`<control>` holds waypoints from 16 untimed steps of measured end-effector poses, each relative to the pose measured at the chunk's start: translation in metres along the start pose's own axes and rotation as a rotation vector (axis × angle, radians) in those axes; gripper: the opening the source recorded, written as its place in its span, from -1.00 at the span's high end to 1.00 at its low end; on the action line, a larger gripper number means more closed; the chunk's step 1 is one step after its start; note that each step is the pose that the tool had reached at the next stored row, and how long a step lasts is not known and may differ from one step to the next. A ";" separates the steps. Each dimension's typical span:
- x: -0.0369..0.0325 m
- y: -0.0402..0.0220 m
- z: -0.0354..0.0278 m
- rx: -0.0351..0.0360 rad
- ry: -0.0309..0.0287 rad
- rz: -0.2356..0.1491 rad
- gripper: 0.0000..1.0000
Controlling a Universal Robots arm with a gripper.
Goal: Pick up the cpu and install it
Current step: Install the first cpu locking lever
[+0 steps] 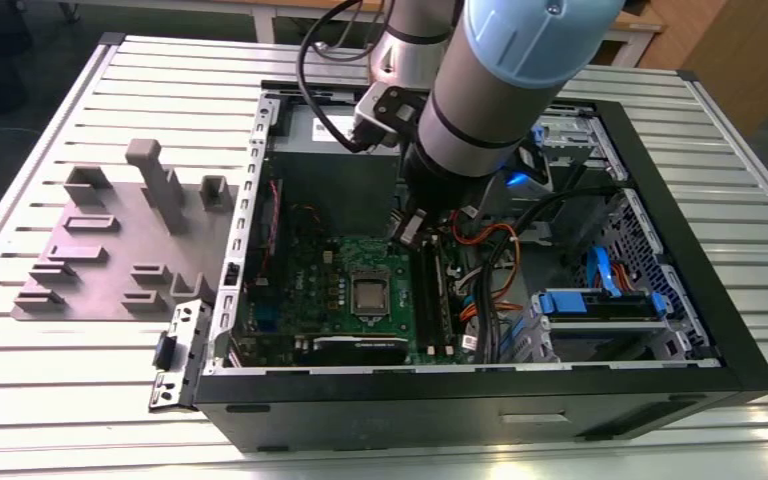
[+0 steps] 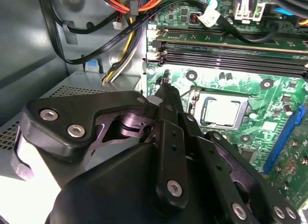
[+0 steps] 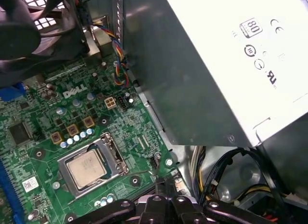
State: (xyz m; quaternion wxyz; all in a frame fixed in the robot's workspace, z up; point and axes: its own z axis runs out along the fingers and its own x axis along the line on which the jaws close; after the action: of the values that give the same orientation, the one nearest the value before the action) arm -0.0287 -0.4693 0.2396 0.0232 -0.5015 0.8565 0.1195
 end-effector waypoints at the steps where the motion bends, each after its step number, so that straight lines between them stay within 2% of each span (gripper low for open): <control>1: -0.0005 0.0002 0.0005 0.0001 0.0002 0.000 0.79; 5: -0.0044 0.0022 0.0031 0.0000 -0.0001 0.000 0.79; 8: -0.0045 0.0027 0.0047 0.0000 -0.0002 0.000 0.79; 16: -0.0033 0.0048 0.0071 -0.0053 0.0063 -0.033 0.79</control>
State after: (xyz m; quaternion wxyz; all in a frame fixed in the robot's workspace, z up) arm -0.0318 -0.4626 0.2341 0.0211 -0.5159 0.8479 0.1198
